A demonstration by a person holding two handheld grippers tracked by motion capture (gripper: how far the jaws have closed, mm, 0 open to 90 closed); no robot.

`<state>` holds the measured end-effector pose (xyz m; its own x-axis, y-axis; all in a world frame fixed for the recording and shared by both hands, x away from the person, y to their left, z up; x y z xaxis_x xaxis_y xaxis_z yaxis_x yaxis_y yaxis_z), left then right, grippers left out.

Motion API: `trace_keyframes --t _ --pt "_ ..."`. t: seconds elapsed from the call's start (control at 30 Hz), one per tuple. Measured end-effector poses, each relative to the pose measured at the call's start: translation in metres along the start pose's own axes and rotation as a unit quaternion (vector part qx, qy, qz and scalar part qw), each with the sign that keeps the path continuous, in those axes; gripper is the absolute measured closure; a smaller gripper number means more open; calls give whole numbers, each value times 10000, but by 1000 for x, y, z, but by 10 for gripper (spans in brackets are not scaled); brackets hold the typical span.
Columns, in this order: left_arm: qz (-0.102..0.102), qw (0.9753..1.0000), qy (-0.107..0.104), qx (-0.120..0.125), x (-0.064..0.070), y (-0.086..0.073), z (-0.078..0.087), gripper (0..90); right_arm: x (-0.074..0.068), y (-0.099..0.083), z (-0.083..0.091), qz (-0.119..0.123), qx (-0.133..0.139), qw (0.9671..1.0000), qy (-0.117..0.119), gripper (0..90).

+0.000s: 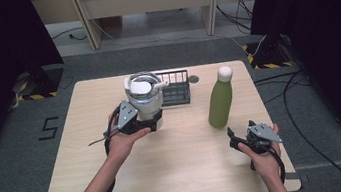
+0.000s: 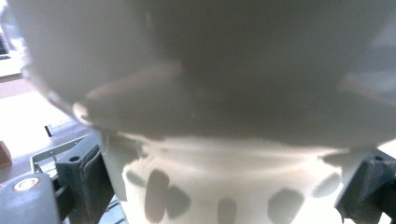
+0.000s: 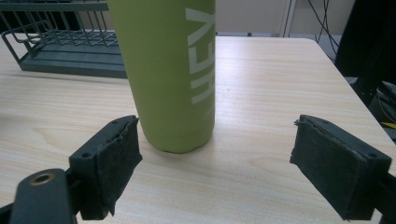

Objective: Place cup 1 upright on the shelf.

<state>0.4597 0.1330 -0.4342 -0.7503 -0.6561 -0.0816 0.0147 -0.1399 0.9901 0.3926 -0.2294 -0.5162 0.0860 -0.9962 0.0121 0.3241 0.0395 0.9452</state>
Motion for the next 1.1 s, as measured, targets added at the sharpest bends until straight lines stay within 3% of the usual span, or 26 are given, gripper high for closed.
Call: trace_keyframes --t 1.1 --pt "-21 9999 151 24 -17 13 -15 101 -1 -1 0 11 -9 10000 15 149"
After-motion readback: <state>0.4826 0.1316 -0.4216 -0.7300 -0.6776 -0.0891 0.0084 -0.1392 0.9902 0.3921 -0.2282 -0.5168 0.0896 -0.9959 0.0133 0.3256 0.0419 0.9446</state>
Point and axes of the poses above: each handheld gripper's, and its own axes: z roughly backward along the jaws, y roughly out of its top, x roughly to its right, the point moved 3 cm from there along -z, roughly forward along the jaws, and after that the axes turned 8 degrees about -y, right-handed, at the moved point
